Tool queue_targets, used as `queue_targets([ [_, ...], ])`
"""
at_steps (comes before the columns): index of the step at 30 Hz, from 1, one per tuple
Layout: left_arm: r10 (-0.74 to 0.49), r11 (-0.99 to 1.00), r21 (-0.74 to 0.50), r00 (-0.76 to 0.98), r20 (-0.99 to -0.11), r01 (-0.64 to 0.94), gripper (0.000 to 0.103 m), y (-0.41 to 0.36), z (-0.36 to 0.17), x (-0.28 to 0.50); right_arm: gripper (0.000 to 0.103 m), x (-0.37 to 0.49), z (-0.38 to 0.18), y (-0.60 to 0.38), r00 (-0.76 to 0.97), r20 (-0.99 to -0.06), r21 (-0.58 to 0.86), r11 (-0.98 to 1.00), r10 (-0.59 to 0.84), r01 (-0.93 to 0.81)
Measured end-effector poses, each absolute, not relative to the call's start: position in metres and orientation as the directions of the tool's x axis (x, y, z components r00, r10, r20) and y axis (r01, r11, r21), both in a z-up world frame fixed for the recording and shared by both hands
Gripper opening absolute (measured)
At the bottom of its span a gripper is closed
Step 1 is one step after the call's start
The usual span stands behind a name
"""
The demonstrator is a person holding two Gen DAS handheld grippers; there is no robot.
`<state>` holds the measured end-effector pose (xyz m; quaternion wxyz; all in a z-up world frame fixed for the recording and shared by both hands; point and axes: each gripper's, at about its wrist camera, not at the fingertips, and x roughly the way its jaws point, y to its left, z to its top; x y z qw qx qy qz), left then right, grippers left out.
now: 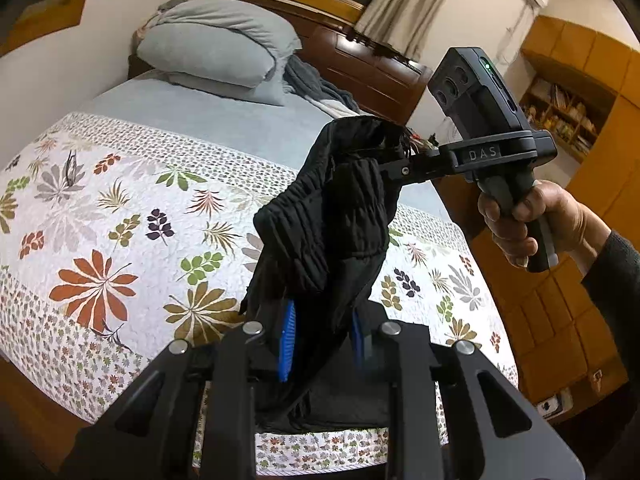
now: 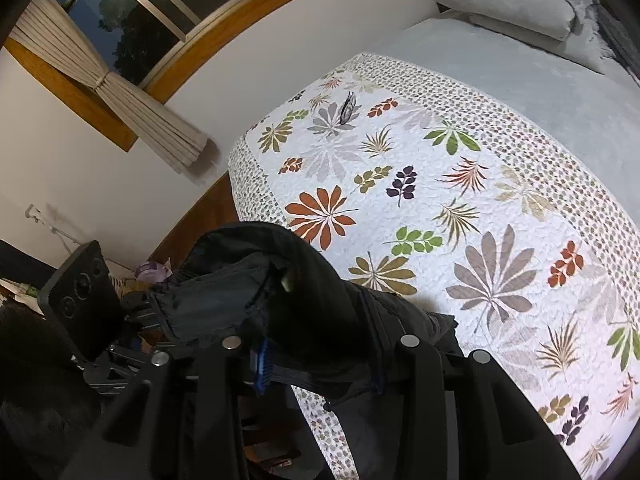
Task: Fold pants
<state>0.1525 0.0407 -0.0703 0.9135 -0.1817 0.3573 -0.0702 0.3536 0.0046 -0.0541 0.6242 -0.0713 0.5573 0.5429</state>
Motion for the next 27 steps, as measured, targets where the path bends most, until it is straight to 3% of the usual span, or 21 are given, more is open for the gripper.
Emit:
queue_targets([
  [27, -0.256, 0.966, -0.206, 0.686, -0.681, 0.156, 0.021, -0.061, -0.072, 0.162, 0.038, 0.334, -0.061, -0.098, -0.082, -0.798, 0.42, 0.453, 0.597, -0.786],
])
